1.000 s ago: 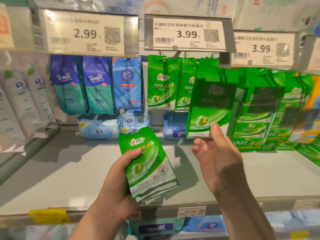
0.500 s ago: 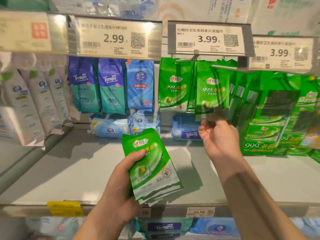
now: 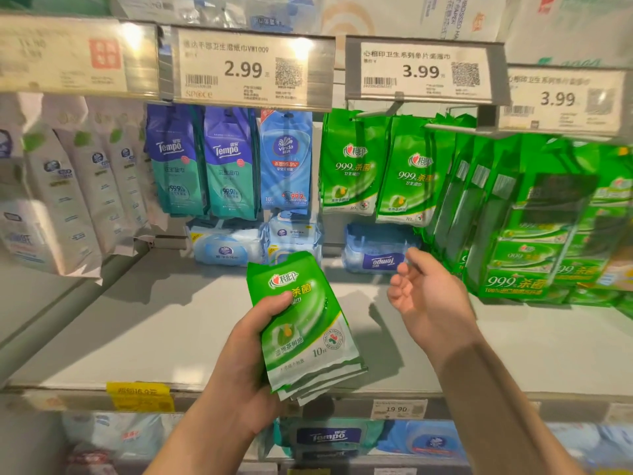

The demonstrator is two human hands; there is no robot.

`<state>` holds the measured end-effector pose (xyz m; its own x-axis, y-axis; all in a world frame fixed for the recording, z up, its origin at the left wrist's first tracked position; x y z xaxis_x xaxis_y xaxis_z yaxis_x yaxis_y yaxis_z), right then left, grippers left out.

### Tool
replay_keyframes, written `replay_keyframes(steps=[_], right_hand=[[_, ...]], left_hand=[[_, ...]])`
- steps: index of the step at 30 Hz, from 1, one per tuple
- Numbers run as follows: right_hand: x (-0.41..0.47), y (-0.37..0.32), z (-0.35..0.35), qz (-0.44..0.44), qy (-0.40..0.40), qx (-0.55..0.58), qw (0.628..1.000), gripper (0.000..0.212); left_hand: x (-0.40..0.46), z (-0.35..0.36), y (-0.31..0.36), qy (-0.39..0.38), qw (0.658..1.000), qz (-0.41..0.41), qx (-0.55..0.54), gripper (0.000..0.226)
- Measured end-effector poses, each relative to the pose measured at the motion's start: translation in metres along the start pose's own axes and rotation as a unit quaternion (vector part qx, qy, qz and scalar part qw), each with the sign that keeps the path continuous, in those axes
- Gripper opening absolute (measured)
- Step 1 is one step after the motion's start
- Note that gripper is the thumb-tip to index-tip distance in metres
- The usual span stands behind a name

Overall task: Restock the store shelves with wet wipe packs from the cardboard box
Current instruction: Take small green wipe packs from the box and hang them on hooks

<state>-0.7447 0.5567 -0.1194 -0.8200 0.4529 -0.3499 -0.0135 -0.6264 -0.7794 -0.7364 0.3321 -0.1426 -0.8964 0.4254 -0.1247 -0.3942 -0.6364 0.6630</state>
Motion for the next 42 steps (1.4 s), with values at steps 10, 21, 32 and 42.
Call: replay_keyframes(steps=[10,21,32,42], right_hand=[[-0.069,0.017,0.019,-0.046,-0.036,-0.332,0.942,0.024],[-0.099,0.054,0.029,-0.005,-0.104,-0.560,0.822,0.057],[-0.092,0.067,0.025,0.033,-0.145,-0.485,0.862,0.025],[-0.091,0.038,0.019,-0.085,-0.093,-0.329,0.936,0.014]], left_hand=[[-0.001,0.005,-0.010,-0.020,1.000,-0.008,-0.002,0.055],[-0.003,0.004,-0.014,-0.021,0.998,-0.012,0.065,0.060],[-0.007,-0.001,-0.009,-0.014,0.997,0.006,0.074,0.050],[-0.012,-0.021,0.005,0.032,0.994,0.022,0.103,0.045]])
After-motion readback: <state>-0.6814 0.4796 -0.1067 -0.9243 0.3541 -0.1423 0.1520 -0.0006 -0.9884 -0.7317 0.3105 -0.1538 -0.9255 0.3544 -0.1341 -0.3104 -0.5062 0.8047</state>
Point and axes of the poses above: each hand's wrist, its own x-axis towards the middle knuckle, its own z-axis out of the palm, y = z × x, the point moved 10 cm from there along x, towards the middle knuckle, and after that the axes turned 12 degrees about z, right-handed, at the moved point
